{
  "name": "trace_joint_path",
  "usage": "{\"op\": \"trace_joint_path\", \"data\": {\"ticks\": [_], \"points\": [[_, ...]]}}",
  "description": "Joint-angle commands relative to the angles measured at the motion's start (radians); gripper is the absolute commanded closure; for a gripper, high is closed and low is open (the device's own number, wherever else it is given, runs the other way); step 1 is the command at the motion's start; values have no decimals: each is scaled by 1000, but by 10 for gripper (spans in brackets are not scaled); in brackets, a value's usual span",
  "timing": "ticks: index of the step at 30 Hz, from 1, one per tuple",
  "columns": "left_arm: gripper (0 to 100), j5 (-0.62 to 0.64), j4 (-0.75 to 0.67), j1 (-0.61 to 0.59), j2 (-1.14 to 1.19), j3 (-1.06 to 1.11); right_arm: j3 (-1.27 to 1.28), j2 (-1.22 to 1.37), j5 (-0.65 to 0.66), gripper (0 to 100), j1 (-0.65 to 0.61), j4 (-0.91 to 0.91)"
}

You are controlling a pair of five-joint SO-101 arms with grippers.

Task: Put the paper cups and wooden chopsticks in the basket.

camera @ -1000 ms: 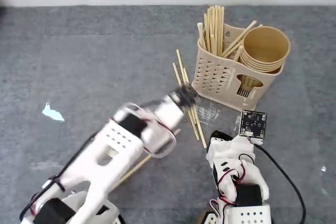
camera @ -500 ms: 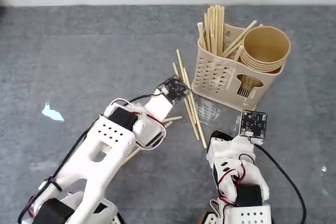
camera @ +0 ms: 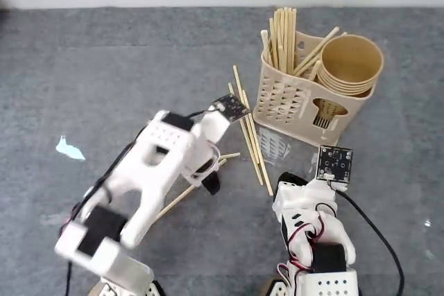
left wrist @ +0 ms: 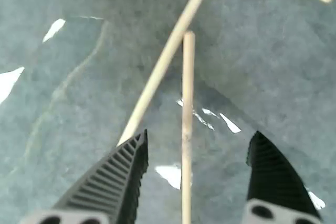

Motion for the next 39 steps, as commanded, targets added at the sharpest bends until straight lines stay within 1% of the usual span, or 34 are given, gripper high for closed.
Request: {"op": "trace_joint_path", "data": {"ticks": [1, 4, 7, 10, 14, 19, 23, 29, 33, 36, 39], "points": [[706, -14, 48, -14, 115, -200, -12, -7, -9, 990, 12, -21], [706, -14, 54, -26, 173, -285, -12, -7, -9, 990, 12, -21], [706, -15, 51, -37, 189, -315, -12, -7, -8, 990, 12, -21], [706, -18, 46, -37, 193, -311, -12, -7, -8, 990, 12, -21], [706, -69, 51, -32, 193, -266, -12, -7, -6, 990, 12, -21], [706, -77, 44, -41, 195, -217, -12, -7, -6, 990, 12, -21], [710, -74, 43, -54, 262, -245, -12, -7, -6, 990, 12, -21], [806, -78, 158, -48, 376, -387, -11, -7, -6, 990, 12, -21], [913, -78, 161, -46, 399, -407, -9, -7, -6, 990, 12, -21], [985, -78, 161, -23, 387, -404, -9, -7, -6, 990, 12, -21], [987, -75, 183, -9, 384, -407, -9, -7, -6, 990, 12, -21]]}}
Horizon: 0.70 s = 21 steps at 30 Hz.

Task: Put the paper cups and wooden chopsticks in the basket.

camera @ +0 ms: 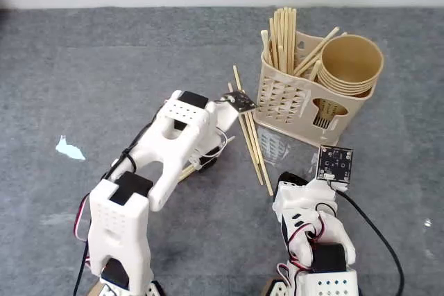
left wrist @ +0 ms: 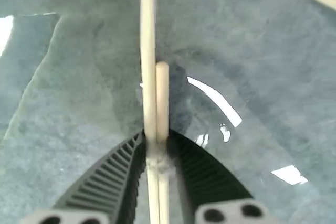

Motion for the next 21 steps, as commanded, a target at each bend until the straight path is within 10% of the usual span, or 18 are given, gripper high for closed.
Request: {"op": "trace_joint_path", "data": {"ticks": [1, 21], "points": [[987, -6, 26, 12, -11, -25, -9, -7, -6, 990, 12, -19], [987, -2, 21, 25, -548, -71, -9, -7, -6, 990, 12, -19]]}}
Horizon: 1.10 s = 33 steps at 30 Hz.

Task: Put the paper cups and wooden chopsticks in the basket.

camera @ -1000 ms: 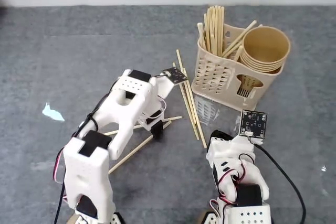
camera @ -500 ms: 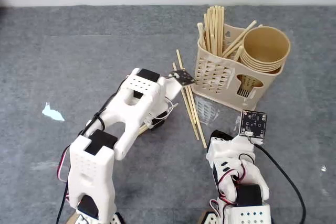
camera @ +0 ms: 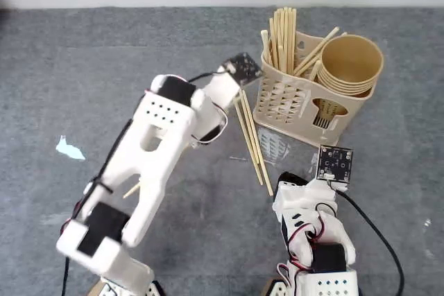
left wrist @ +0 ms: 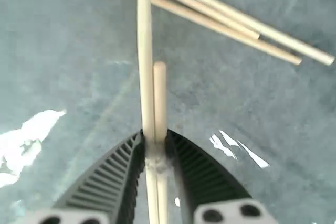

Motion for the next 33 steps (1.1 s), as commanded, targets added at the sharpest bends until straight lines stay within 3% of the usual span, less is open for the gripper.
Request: {"op": "trace_joint_path", "data": {"ticks": [1, 6, 13, 17, 25, 33], "points": [[987, -3, -20, 5, -135, -82, -9, -7, -6, 990, 12, -19], [987, -2, -28, 11, -218, -196, -9, -7, -6, 990, 12, -19], [985, 160, -103, 12, -229, -455, -8, -7, -6, 990, 10, -19], [985, 222, -244, 31, -229, -544, -8, -7, -8, 990, 10, -19], [985, 473, -690, 32, -227, -572, -8, -7, -8, 990, 10, -19], [985, 643, -853, 77, -178, -575, -8, -7, -8, 990, 10, -19]]}}
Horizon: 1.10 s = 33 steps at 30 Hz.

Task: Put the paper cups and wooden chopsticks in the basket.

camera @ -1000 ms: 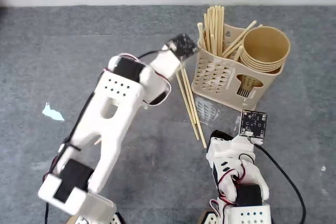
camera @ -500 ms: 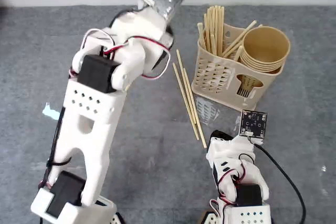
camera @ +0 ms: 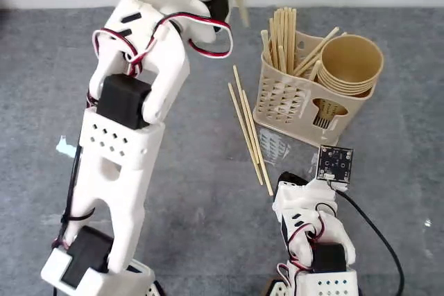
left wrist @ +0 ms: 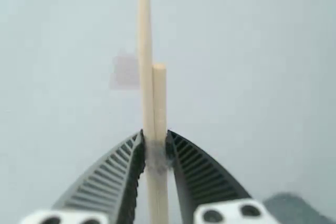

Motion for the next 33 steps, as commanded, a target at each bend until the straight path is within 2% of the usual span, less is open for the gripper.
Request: {"op": "trace_joint_path", "data": {"ticks": [1, 11, 13, 18, 22, 26, 29, 33], "points": [[985, 57, -71, 35, 15, -54, -8, -7, -8, 990, 10, -19], [985, 117, -118, 81, 206, -50, -8, -7, -6, 990, 10, -19], [978, 132, -86, 77, 235, -51, -8, -7, -6, 990, 10, -19], [867, 152, 44, 80, 253, -58, -8, -7, -6, 990, 10, -19], [863, 150, 92, 71, 252, -90, -8, -7, -6, 990, 10, -19], [863, 149, 244, 44, 252, -240, -8, -7, -6, 990, 10, -19], [862, 135, 434, 31, 253, -395, -8, -7, -6, 990, 10, -19], [863, 57, 704, 8, 253, -581, -8, -7, -5, 990, 10, -19]]}}
